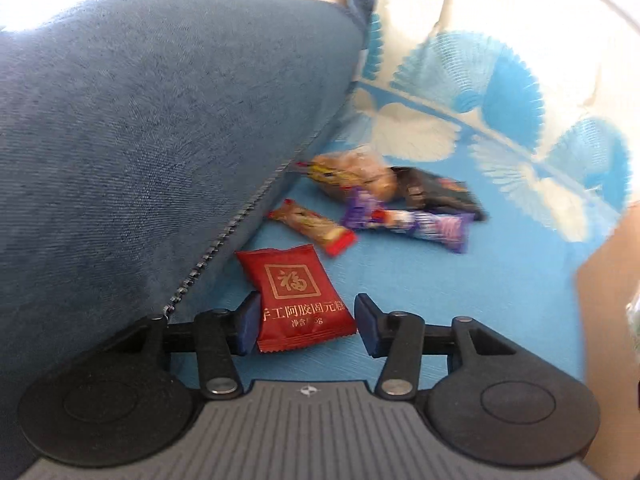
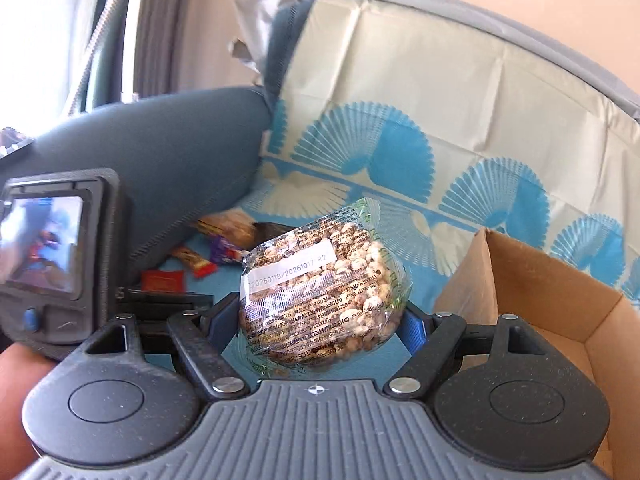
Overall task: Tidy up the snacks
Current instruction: 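Carry the nut bag with the right tool while the left tool carries the red packet to the box, then open both tools to drop the red packet and nut bag into the box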
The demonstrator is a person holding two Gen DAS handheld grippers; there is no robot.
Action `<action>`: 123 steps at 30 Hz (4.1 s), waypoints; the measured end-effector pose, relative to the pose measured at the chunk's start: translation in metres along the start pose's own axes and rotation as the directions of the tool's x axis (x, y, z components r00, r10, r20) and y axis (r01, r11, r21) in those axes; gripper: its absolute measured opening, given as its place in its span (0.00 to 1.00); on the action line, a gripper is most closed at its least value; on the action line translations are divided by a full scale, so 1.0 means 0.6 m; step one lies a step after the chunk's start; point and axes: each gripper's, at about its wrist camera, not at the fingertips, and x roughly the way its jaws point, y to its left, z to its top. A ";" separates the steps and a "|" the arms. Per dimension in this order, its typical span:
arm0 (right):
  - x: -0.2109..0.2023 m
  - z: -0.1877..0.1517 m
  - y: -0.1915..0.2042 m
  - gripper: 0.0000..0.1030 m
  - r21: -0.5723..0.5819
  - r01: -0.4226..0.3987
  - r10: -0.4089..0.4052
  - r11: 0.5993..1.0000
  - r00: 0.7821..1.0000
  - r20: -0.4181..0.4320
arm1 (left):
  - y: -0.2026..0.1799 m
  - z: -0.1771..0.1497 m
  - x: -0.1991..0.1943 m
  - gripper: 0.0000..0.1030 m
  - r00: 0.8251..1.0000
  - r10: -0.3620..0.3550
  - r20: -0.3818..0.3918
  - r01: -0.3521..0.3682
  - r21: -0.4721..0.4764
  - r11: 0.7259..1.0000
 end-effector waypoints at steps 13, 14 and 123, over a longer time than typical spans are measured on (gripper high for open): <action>-0.148 0.000 -0.082 0.78 0.065 -0.043 0.035 0.997 0.992 0.119 | -0.026 -0.029 -0.171 0.53 0.921 -0.380 0.091 0.356 0.207 0.911; -0.156 -0.001 -0.093 0.78 0.074 -0.041 0.030 0.996 0.990 0.136 | -0.028 -0.034 -0.182 0.53 0.914 -0.395 0.095 0.368 0.217 0.904; -0.192 -0.076 -0.376 0.79 0.321 0.285 -0.335 0.903 0.935 0.115 | -0.371 -0.040 -0.248 0.54 0.746 -0.662 0.077 0.606 0.335 0.722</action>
